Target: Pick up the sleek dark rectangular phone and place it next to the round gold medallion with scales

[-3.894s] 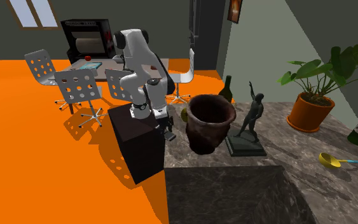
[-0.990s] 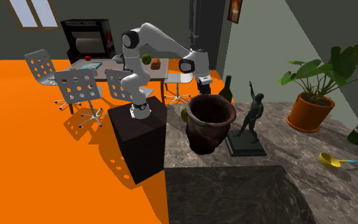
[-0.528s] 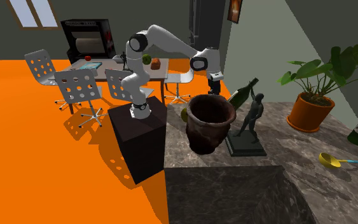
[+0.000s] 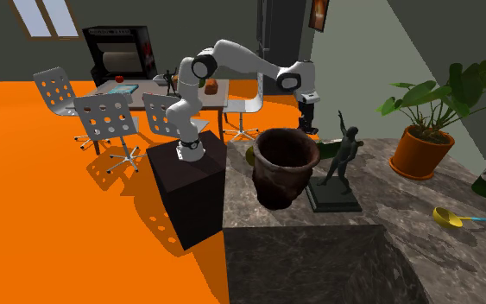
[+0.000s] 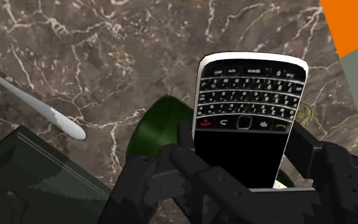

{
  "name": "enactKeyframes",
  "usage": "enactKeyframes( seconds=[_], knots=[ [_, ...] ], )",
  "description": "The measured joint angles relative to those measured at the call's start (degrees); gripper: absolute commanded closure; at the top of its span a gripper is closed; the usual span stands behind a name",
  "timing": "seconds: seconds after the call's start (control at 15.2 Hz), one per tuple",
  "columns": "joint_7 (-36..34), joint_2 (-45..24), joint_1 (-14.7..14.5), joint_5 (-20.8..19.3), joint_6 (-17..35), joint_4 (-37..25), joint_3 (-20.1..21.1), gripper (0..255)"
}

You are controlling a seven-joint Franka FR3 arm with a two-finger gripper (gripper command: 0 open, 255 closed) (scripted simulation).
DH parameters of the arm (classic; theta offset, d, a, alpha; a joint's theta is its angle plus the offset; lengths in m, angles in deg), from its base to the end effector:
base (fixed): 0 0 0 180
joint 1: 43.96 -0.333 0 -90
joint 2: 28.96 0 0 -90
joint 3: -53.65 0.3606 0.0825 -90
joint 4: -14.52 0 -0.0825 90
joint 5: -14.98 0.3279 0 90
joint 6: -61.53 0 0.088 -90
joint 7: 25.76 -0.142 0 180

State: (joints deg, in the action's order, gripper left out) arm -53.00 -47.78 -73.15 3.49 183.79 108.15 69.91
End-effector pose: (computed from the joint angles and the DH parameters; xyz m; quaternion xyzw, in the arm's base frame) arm 0.4743 0.4286 0.4811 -0.9762 -0.1910 -0.1014 0.0188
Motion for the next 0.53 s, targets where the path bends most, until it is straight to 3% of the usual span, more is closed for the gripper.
enactKeyframes(
  seconds=[0.26, 0.53],
  knots=[
    [-3.5, -5.6, -3.5, -2.2, -2.6, -7.6, 0.3, 255],
    [-4.4, -7.1, -4.0, -2.8, -0.7, -7.0, 0.1, 255]
  ],
)
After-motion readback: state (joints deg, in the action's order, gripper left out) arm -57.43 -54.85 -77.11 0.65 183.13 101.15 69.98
